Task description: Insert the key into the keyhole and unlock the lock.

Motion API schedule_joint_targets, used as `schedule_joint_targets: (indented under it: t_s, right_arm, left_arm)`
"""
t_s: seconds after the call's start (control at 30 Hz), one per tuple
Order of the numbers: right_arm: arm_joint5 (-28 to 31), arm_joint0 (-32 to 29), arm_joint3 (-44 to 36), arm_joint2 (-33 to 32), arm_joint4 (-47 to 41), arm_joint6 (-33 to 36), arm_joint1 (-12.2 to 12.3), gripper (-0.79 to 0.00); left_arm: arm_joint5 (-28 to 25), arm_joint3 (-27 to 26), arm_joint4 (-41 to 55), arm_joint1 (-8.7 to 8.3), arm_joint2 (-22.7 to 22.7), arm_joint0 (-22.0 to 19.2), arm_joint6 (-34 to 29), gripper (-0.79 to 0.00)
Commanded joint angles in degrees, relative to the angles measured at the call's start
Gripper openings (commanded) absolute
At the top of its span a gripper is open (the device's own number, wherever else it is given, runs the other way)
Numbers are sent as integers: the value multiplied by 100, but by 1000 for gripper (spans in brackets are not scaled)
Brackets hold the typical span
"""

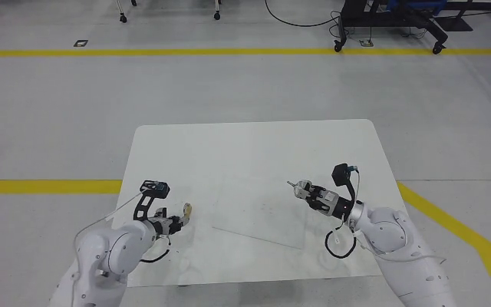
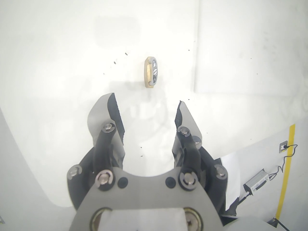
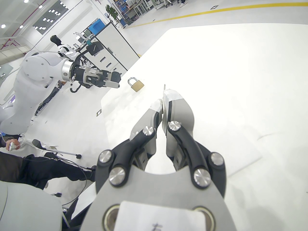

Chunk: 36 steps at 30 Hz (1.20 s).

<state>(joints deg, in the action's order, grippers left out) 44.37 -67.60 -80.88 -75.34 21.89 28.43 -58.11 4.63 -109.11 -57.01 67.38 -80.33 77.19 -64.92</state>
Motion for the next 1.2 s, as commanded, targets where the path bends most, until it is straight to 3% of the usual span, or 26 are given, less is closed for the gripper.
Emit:
schedule_joint_targets:
  t_s: [0.0, 0.13, 0.17, 0.2, 0.43, 0.63, 0.73, 0.83, 1.17]
  right_arm:
    - [0, 0, 0, 0, 0, 0, 0, -785]
    - [0, 0, 0, 0, 0, 0, 0, -785]
    - [0, 0, 0, 0, 0, 0, 0, -785]
    - [0, 0, 0, 0, 0, 0, 0, -785]
    - [0, 0, 0, 0, 0, 0, 0, -785]
    - [0, 0, 0, 0, 0, 0, 0, -785]
    - [0, 0, 0, 0, 0, 0, 0, -785]
    - [0, 0, 0, 0, 0, 0, 0, -785]
    - [0, 0, 0, 0, 0, 0, 0, -785]
  left_arm:
    - [12, 56, -49, 2, 77, -84, -52, -256]
    - [57, 243, -109, 16, 266, -266, -101, -311]
    - [59, 328, -90, 22, 301, -322, -84, -403]
    - [66, 421, -83, 27, 336, -376, -64, -437]
    - [85, 816, -106, 46, 489, -616, 77, -440]
    - [0, 806, -335, 42, 562, -696, 351, -446]
    - [-21, 835, -282, 49, 588, -754, 407, -511]
    - [-109, 895, -283, 56, 675, -818, 409, -646]
    - [-202, 1171, -317, 65, 808, -911, 441, -785]
